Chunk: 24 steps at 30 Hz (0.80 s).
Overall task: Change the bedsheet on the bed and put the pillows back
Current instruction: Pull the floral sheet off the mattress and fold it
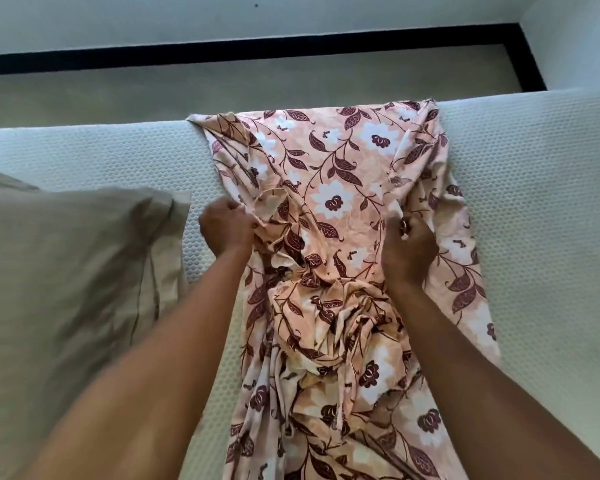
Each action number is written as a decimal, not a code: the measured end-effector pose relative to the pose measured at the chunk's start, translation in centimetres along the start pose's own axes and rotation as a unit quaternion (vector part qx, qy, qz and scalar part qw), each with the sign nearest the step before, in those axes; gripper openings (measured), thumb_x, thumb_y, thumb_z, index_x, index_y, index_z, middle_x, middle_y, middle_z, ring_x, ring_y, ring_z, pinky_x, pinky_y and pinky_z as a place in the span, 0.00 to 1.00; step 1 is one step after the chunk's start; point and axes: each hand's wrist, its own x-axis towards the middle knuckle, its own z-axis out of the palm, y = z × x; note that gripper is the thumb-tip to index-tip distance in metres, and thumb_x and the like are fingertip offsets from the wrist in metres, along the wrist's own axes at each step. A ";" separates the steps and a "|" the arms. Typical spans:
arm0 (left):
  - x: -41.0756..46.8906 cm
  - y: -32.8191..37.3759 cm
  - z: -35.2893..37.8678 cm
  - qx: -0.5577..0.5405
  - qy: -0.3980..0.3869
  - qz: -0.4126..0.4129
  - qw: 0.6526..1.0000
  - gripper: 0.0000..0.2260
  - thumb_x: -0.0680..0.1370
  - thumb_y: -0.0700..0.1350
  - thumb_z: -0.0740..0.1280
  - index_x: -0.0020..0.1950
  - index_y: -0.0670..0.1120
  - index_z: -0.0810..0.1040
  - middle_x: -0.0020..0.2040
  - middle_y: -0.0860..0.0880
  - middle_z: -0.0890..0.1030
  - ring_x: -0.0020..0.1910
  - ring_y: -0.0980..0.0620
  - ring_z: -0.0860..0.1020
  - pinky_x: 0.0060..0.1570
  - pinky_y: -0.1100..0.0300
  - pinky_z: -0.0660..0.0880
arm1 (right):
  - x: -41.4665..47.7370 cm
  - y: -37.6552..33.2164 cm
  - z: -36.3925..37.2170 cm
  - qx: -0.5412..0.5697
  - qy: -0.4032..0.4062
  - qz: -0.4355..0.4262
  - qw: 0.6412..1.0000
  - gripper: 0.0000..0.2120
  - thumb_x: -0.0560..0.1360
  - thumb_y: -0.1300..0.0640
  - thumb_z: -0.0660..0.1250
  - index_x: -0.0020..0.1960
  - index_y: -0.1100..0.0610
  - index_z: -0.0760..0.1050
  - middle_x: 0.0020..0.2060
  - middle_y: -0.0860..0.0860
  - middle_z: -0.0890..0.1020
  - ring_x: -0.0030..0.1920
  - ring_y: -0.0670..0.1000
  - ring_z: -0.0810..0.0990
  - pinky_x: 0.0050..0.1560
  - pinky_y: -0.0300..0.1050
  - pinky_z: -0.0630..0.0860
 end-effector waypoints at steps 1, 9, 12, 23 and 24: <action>-1.4 0.3 -1.1 0.000 0.059 0.084 0.995 0.03 0.77 0.41 0.72 0.48 0.44 0.86 0.44 0.45 0.85 0.43 0.47 0.82 0.41 0.61 0.71 | -0.5 -0.4 -0.3 -0.009 -0.002 -0.065 0.998 0.13 0.83 0.51 0.66 0.46 0.59 0.81 0.37 0.49 0.81 0.32 0.43 0.74 0.32 0.33 0.64; -18.8 -1.8 -4.3 -0.072 -0.332 0.501 0.796 0.05 0.79 0.43 0.70 0.52 0.46 0.86 0.46 0.50 0.84 0.45 0.56 0.79 0.44 0.60 0.80 | -2.6 1.1 -2.9 -0.037 -0.078 -0.205 0.975 0.06 0.82 0.58 0.69 0.50 0.59 0.83 0.40 0.51 0.83 0.37 0.48 0.81 0.37 0.36 0.77; -20.5 -1.7 -5.2 -0.057 -0.547 0.399 0.734 0.08 0.78 0.42 0.70 0.56 0.46 0.85 0.50 0.53 0.86 0.47 0.59 0.83 0.50 0.60 0.82 | -2.4 2.3 -3.4 -0.063 -0.108 -0.189 0.974 0.06 0.79 0.60 0.71 0.54 0.61 0.84 0.46 0.54 0.86 0.43 0.49 0.83 0.45 0.22 0.70; -13.2 1.5 -5.6 -0.198 -0.193 -0.134 0.951 0.07 0.79 0.45 0.71 0.43 0.44 0.82 0.39 0.44 0.85 0.36 0.46 0.85 0.40 0.49 0.84 | -2.8 2.7 -5.8 0.008 -0.009 -0.100 0.995 0.04 0.76 0.59 0.73 0.44 0.60 0.83 0.46 0.50 0.81 0.42 0.44 0.79 0.43 0.27 0.72; -13.2 2.4 -5.1 -0.184 -0.184 -0.104 0.960 0.07 0.80 0.47 0.70 0.44 0.46 0.80 0.39 0.45 0.85 0.36 0.46 0.85 0.39 0.49 0.84 | -2.7 2.6 -6.1 0.025 -0.003 -0.083 0.996 0.03 0.74 0.59 0.74 0.42 0.58 0.82 0.45 0.47 0.81 0.39 0.41 0.79 0.41 0.30 0.75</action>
